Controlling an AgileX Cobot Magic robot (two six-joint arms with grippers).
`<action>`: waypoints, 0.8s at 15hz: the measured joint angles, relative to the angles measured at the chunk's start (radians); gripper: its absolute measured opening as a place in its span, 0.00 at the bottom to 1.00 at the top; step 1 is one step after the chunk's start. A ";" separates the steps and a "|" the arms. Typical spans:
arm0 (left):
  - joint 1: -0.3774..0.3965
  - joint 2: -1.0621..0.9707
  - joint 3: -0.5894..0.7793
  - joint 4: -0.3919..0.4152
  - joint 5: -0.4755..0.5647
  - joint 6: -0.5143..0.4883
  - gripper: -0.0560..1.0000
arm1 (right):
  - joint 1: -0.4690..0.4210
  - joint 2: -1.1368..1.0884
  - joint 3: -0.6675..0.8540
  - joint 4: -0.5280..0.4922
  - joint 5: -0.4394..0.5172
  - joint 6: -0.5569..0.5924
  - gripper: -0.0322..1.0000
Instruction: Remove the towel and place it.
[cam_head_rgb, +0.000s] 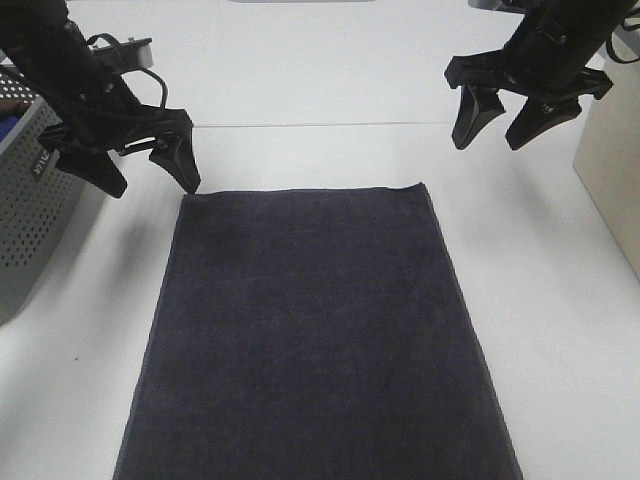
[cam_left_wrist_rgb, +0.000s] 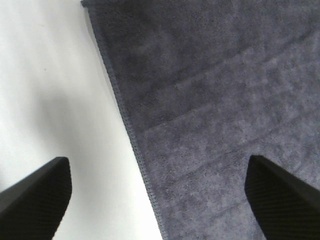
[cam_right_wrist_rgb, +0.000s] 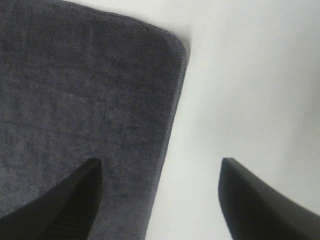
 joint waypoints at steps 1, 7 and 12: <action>0.008 0.012 0.000 0.001 -0.010 0.000 0.89 | 0.000 0.034 -0.028 0.000 0.032 -0.017 0.72; 0.070 0.116 -0.051 -0.025 -0.098 0.035 0.89 | 0.000 0.323 -0.313 0.006 0.109 -0.089 0.75; 0.072 0.275 -0.250 -0.079 -0.037 0.046 0.89 | -0.001 0.463 -0.392 0.075 0.129 -0.126 0.75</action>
